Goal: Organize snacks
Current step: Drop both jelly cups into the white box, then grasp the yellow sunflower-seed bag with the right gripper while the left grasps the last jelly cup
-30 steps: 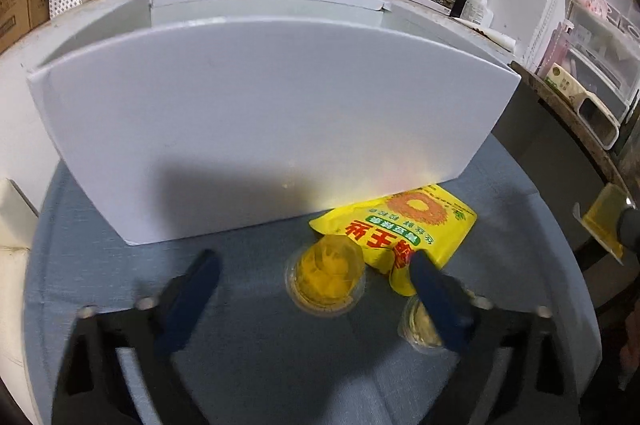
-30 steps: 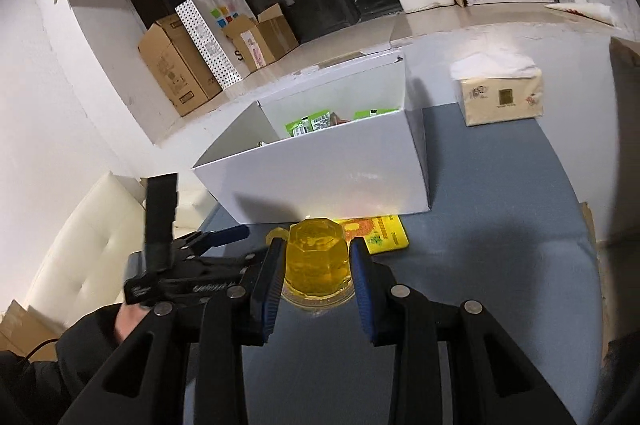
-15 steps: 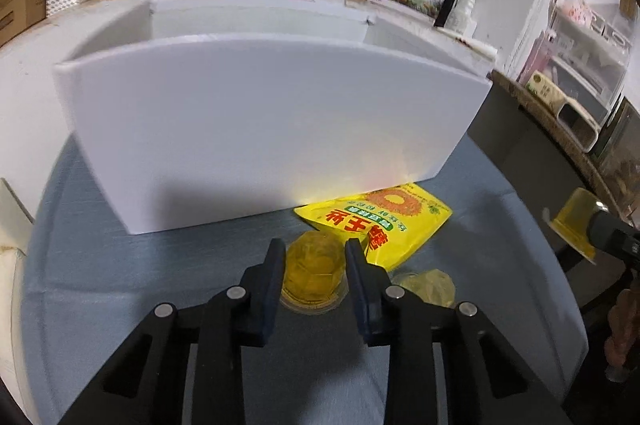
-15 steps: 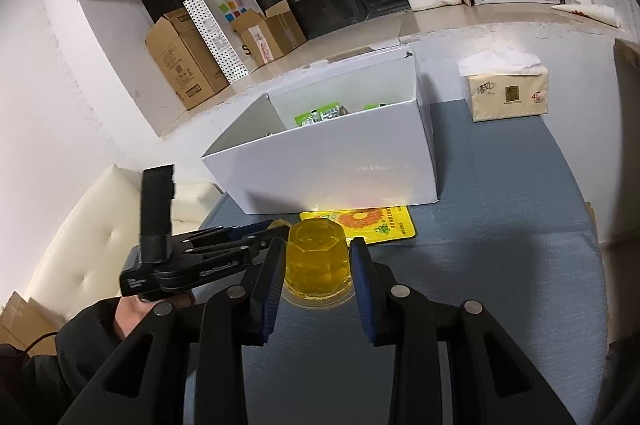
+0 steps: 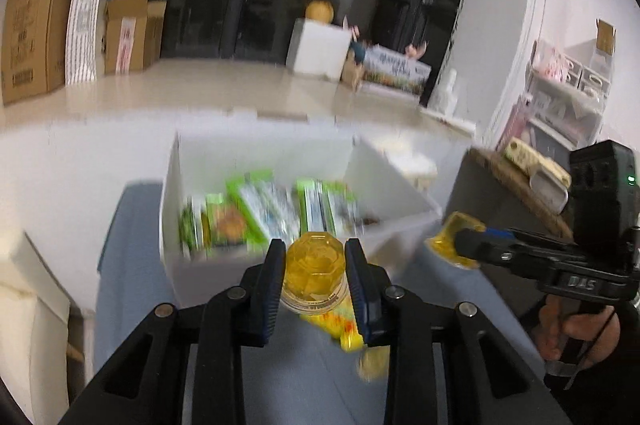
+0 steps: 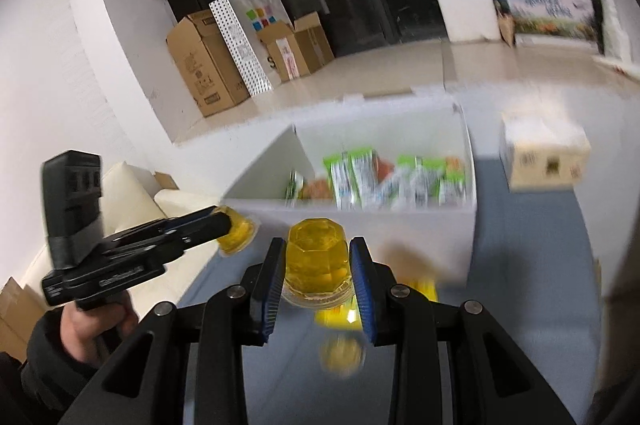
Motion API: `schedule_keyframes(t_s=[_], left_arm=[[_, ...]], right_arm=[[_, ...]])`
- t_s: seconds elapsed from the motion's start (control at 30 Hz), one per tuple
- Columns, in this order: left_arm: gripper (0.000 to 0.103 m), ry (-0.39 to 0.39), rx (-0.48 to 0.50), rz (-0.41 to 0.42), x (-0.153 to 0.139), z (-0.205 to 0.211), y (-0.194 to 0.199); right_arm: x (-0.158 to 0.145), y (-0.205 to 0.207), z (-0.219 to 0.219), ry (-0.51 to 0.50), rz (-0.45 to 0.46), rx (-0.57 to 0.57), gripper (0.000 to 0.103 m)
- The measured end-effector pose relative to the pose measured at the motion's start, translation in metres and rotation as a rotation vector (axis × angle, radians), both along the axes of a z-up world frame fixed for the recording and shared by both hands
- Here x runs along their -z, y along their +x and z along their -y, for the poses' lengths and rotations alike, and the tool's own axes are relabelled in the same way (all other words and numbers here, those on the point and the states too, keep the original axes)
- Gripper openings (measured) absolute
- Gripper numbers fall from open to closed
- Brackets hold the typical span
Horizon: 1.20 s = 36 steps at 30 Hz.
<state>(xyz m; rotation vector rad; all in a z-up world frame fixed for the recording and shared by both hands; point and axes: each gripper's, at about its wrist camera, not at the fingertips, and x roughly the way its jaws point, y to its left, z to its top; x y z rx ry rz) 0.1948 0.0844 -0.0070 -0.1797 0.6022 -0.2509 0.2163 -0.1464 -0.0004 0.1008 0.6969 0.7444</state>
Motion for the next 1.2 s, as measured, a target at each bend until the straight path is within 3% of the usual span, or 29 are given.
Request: schedule_keyframes(t_s=[0.13,0.27,0.3,0.33,0.37,0.4,0.87,1.03,1.2], left_arm=[[0.034,0.030,-0.017,0.002,-0.014,-0.006,0.044],[0.035,0.097,-0.052,-0.036,-0.008,-0.006,0.084],[0.048,0.108,-0.065,-0.046,-0.006,-0.006,0.088],[0.063,0.116,-0.092,-0.066,-0.003,-0.009,0.094],[0.098,0.113,-0.099,-0.076,0.000,-0.009,0.095],[0.103,0.105,-0.104,-0.072,0.001,-0.011,0.094],[0.103,0.128,-0.120,-0.063,-0.005,-0.010,0.073],[0.103,0.111,-0.098,-0.069,-0.003,-0.002,0.042],[0.103,0.051,-0.046,-0.095,0.022,0.014,-0.018]], right_arm=[[-0.018,0.048,-0.022,-0.027,0.016,0.014,0.035],[-0.013,0.091,-0.040,-0.086,-0.018,0.041,0.038],[-0.011,0.097,-0.042,-0.101,-0.013,0.058,0.056],[-0.007,0.103,-0.044,-0.121,-0.014,0.068,0.085],[-0.004,0.106,-0.044,-0.135,-0.018,0.075,0.095],[-0.001,0.108,-0.043,-0.139,-0.019,0.088,0.096],[-0.002,0.094,-0.028,-0.114,-0.032,0.103,0.103],[-0.001,0.061,-0.018,-0.100,-0.018,0.073,0.103],[0.023,0.009,-0.001,-0.117,-0.042,0.033,0.103]])
